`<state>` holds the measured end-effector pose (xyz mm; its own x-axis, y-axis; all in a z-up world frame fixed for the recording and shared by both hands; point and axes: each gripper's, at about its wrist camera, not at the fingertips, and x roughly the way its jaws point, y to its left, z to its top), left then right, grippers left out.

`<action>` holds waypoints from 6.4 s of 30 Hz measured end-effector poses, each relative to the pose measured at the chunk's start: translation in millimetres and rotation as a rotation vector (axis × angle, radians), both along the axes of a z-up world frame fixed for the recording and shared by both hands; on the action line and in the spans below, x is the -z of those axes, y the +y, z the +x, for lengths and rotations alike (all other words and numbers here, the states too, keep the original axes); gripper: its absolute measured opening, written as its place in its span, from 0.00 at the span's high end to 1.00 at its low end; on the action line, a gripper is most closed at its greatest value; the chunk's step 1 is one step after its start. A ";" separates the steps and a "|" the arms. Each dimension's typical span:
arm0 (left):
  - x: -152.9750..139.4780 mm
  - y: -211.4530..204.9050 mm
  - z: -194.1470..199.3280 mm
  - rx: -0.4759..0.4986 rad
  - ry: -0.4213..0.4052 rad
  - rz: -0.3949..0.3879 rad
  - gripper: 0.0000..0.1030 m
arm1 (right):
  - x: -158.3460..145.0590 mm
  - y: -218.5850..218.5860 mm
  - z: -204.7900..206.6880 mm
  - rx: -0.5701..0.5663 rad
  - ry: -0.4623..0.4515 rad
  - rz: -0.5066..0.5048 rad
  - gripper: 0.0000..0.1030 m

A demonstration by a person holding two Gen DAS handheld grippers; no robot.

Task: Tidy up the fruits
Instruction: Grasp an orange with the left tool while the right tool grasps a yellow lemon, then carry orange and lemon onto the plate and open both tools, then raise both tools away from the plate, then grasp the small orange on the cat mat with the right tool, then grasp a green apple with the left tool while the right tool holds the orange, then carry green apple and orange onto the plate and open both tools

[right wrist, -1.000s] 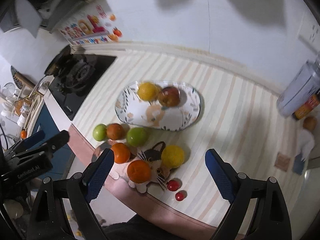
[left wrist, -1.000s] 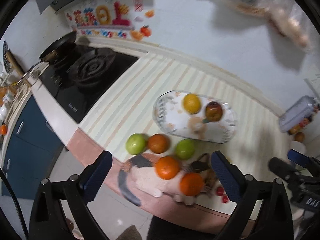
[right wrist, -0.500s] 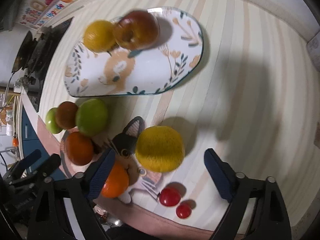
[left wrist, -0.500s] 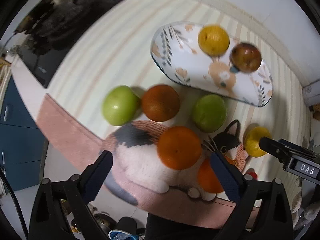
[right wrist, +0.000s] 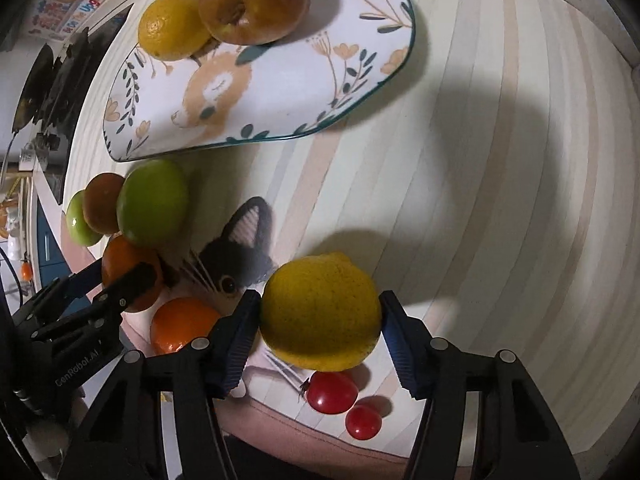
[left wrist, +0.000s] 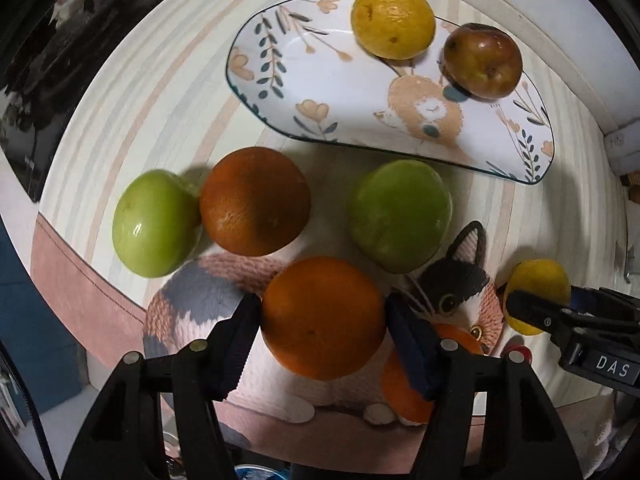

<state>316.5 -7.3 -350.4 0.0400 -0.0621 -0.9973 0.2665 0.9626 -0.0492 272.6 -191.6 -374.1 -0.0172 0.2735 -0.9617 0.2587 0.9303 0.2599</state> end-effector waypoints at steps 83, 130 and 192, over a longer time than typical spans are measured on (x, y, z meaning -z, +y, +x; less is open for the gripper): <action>-190.5 9.5 -20.0 -0.108 -0.371 -0.046 0.12 | -199.4 -1.4 -14.3 -0.079 -0.399 -0.193 0.08; -122.8 93.5 -15.7 -0.266 -0.334 0.258 0.02 | -21.9 101.4 -9.9 -0.233 0.022 0.037 0.16; -38.1 51.3 2.2 -0.069 -0.078 -0.099 0.48 | -29.3 31.3 4.2 -0.208 -0.004 0.028 0.34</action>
<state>318.7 44.0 -312.3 0.1246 -0.1549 -0.9800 0.2070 0.9701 -0.1270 276.8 -160.3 -344.8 -0.0725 0.2910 -0.9540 0.0607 0.9560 0.2870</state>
